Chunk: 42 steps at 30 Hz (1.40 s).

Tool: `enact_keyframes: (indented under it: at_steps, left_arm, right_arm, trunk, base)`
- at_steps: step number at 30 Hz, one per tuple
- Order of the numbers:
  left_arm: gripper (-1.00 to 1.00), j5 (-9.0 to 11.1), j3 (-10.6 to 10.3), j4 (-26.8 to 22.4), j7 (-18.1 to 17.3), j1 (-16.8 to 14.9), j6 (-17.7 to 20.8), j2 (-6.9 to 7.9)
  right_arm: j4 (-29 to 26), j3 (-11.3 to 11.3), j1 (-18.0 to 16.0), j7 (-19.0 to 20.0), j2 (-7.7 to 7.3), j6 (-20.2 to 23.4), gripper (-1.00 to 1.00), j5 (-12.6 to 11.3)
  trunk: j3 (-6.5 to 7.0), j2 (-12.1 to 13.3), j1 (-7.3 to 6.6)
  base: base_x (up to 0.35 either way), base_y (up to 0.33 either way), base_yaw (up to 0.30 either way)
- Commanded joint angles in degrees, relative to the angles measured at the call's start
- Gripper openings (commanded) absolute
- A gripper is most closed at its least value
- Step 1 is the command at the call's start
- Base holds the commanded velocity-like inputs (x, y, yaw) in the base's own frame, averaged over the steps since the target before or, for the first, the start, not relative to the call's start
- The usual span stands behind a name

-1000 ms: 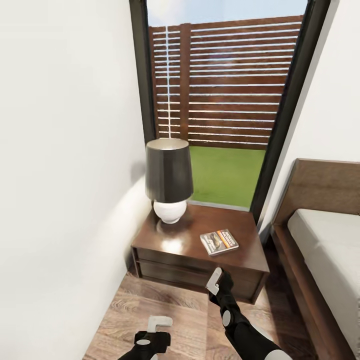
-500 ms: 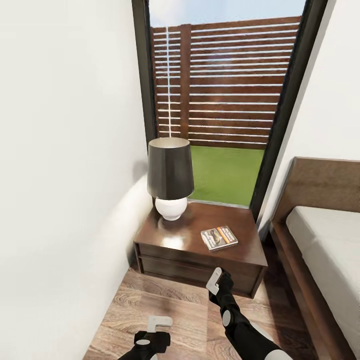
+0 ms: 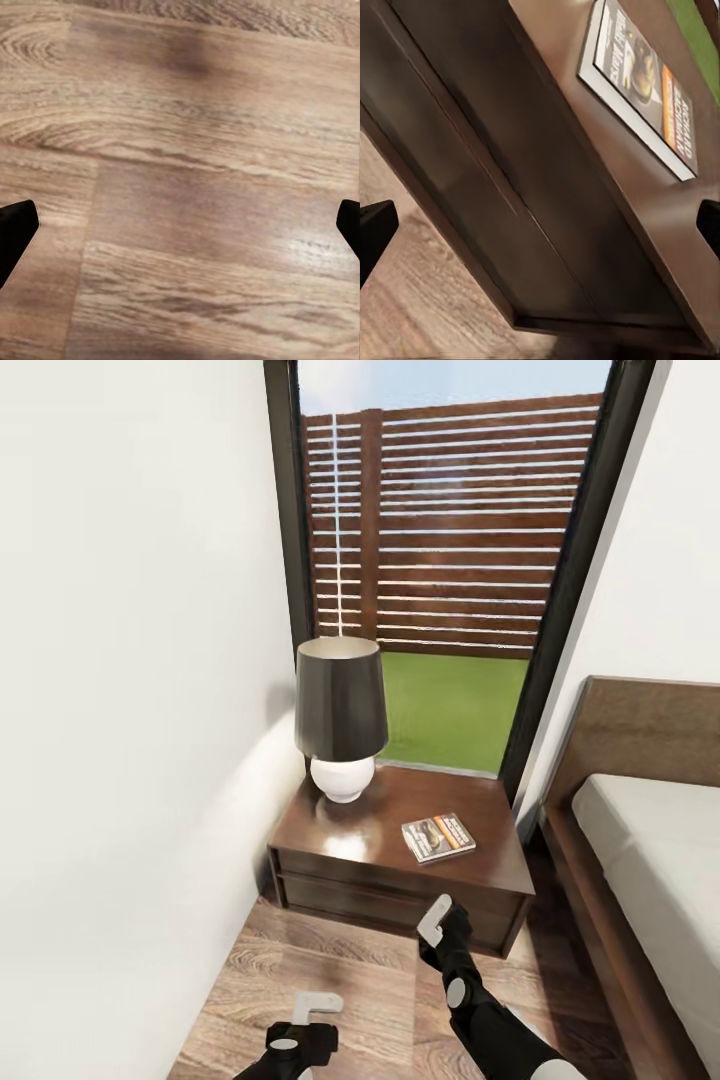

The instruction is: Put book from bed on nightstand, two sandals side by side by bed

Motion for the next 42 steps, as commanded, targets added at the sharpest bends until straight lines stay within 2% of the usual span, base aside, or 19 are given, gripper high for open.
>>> enact_keyframes:
  at_steps: [1,3,15,16,22,23,26,27,30,35,36,37,40,42]
  left_arm:
    - [1.0,0.36,-0.33,-0.12,0.49,-0.04,0.27,0.1]
    - [1.0,0.43,-0.16,-0.1,0.48,-0.04,0.31,0.15]
    - [1.0,0.57,0.12,-0.03,0.54,-0.04,0.23,0.26]
    - [1.0,0.59,0.14,-0.03,0.55,-0.04,0.23,0.26]
    - [1.0,0.65,1.12,0.03,0.56,-0.04,0.14,0.3]
    - [1.0,0.66,1.9,0.04,0.54,-0.04,-0.08,0.32]
    - [1.0,0.62,3.15,0.7,0.51,-0.04,-0.83,0.34]
    - [1.0,0.55,3.82,2.0,0.49,-0.04,-1.68,0.34]
    - [1.0,0.43,4.35,5.25,0.48,-0.04,-3.87,0.31]
    - [1.0,0.4,4.82,8.35,0.47,-0.04,-6.33,0.33]
    - [1.0,0.4,4.94,8.66,0.47,-0.04,-6.52,0.34]
    - [1.0,0.43,5.02,8.95,0.47,-0.04,-6.69,0.37]
    - [1.0,0.47,4.99,9.15,0.47,-0.04,-6.85,0.41]
    - [1.0,0.54,4.98,9.3,0.47,-0.04,-6.94,0.53]
  right_arm:
    - [0.07,0.22,-0.01,-0.64,-0.05,0.53,1.0,-1.7]
    - [0.25,0.22,0.01,-0.51,-0.16,0.4,1.0,-5.74]
    - [5.07,0.17,0.02,1.03,-0.14,-0.76,1.0,-16.02]
    - [5.55,0.16,0.02,1.57,-0.13,-1.4,1.0,-18.36]
    - [8.82,0.08,0.02,4.85,-0.15,-4.46,1.0,-27.31]
    - [10.96,0.01,0.02,6.1,-0.2,-5.67,1.0,-30.4]
    - [15.02,-0.02,0.02,7.52,-0.26,-7.48,1.0,-34.36]
    - [17.98,-0.05,0.02,8.07,-0.28,-8.55,1.0,-36.35]
    - [23.23,-0.05,0.02,8.6,-0.25,-10.13,1.0,-38.7]
    - [27.57,-0.31,0.0,8.75,-0.16,-11.32,1.0,-40.66]
    - [27.97,-0.92,-0.02,8.75,-0.2,-11.41,1.0,-41.59]
    - [28.31,-2.48,-0.04,8.76,-0.28,-11.52,1.0,-43.43]
    - [28.54,-4.19,-0.06,8.78,-0.35,-11.73,1.0,-45.25]
    - [29.69,-5.26,0.0,8.78,-0.45,-13.5,1.0,-46.48]
  trunk:
    - [0.13,0.39,-0.24]
    - [0.49,1.2,-0.68]
    - [2.65,6.01,-3.31]
    - [2.83,6.41,-3.53]
    - [3.9,8.82,-4.85]
    - [4.08,9.22,-5.07]
    - [4.62,10.42,-5.73]
    - [4.8,10.82,-5.95]
    - [5.34,12.03,-6.61]
    - [6.24,14.03,-7.7]
    - [6.42,14.43,-7.92]
    - [6.6,14.83,-8.14]
    - [7.14,16.04,-8.8]
    - [7.49,16.84,-9.24]
  base:
    - [0.0,0.0,0.0]
    - [0.0,0.0,0.0]
    - [0.0,0.0,0.0]
    - [0.0,0.0,0.0]
    - [0.0,0.0,0.0]
    - [0.0,0.0,0.0]
    - [0.0,0.0,0.0]
    - [0.0,0.0,0.0]
    - [0.0,0.0,0.0]
    - [0.0,0.0,0.0]
    - [0.0,0.0,0.0]
    - [0.0,0.0,0.0]
    - [0.0,0.0,0.0]
    - [0.0,0.0,0.0]
